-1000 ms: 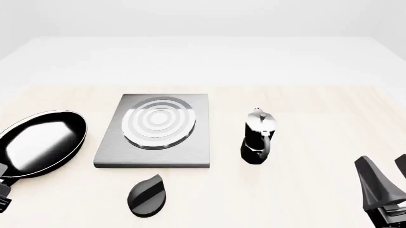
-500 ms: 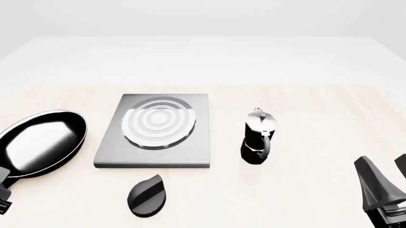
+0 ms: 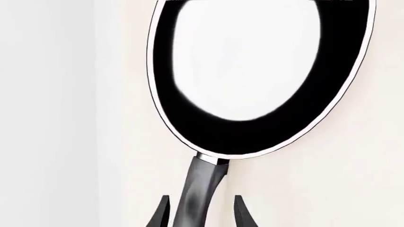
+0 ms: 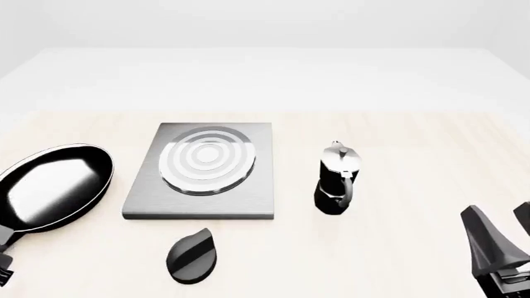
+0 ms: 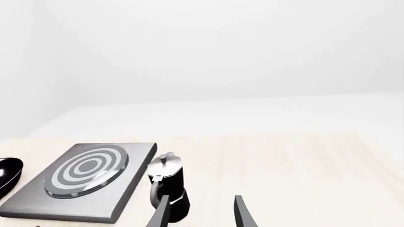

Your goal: Turn on the stove and put the frying pan on it.

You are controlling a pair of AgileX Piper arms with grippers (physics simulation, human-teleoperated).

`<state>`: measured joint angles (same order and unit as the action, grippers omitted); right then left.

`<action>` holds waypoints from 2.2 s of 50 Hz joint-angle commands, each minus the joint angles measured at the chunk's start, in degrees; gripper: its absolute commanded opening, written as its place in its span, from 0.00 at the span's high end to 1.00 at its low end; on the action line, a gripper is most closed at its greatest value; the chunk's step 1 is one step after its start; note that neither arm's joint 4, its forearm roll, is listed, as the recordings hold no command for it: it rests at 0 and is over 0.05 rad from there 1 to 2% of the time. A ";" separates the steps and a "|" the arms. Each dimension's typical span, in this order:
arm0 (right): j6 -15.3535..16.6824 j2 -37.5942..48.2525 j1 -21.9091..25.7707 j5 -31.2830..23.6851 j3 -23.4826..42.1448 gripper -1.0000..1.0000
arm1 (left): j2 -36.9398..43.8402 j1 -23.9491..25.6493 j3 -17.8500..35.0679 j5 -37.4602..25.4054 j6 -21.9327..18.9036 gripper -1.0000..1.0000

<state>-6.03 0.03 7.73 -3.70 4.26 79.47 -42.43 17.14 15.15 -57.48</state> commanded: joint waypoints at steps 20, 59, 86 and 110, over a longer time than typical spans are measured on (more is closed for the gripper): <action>0.16 0.00 -0.09 0.06 -0.12 0.00 | 7.93 -2.38 1.20 6.00 -2.13 0.00; 0.20 0.00 -0.22 -0.24 0.21 0.00 | -0.02 -0.20 0.61 2.11 -2.10 1.00; -0.06 -0.01 0.21 -0.65 1.16 0.00 | -12.79 1.06 4.83 -9.56 -2.13 1.00; -0.46 -0.02 0.17 -0.43 1.52 0.00 | -22.38 4.62 8.59 -16.31 -3.56 1.00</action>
<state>-6.35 0.01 7.90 -4.11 5.57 61.31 -39.39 22.98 0.11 -59.80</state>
